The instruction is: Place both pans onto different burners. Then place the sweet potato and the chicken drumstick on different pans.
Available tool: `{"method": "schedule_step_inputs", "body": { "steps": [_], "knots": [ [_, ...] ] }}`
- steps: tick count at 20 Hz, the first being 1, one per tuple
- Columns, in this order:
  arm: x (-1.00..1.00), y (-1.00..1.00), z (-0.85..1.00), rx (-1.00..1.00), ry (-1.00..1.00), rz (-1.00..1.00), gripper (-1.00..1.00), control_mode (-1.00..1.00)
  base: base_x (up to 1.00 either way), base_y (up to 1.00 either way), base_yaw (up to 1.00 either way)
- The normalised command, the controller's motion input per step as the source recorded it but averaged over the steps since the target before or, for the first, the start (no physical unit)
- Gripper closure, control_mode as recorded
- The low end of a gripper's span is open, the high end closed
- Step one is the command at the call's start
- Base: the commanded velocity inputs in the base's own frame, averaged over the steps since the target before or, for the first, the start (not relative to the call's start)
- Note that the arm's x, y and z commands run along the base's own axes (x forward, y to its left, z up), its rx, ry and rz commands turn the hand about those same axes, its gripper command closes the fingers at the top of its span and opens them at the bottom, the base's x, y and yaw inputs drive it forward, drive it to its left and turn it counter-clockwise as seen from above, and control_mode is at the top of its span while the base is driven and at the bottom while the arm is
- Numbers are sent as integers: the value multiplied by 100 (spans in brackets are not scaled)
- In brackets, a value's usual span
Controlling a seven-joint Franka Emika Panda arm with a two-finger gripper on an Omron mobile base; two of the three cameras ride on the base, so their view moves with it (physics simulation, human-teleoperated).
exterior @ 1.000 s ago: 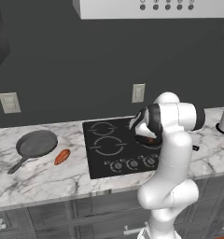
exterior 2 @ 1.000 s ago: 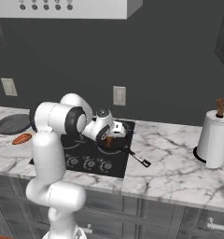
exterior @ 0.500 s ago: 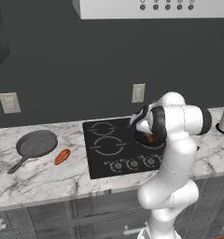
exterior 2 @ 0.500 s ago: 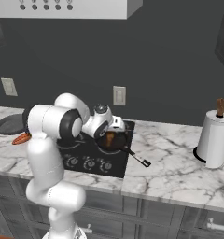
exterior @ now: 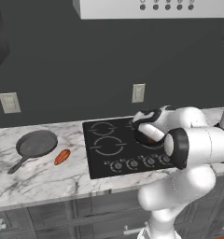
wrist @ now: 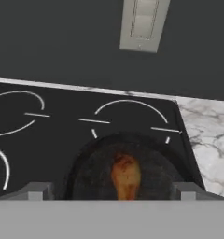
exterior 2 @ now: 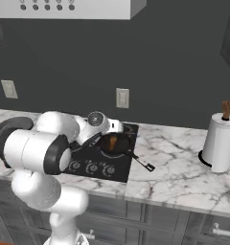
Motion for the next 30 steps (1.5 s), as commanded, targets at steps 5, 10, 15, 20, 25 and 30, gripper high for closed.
{"method": "schedule_step_inputs", "body": {
  "steps": [5,10,15,20,25,30],
  "knots": [
    [-87,29,38,0,-21,0,-100,-100,0,0,0],
    [-49,3,100,1,27,0,-100,-100,0,0,0],
    [-30,10,100,0,46,0,-100,-100,0,0,0],
    [-27,22,90,0,52,8,-100,-100,0,0,0],
    [-84,2,23,0,-2,15,-100,-100,0,0,0],
    [-66,7,-12,4,-6,3,-100,-100,0,0,0]
  ]
}}
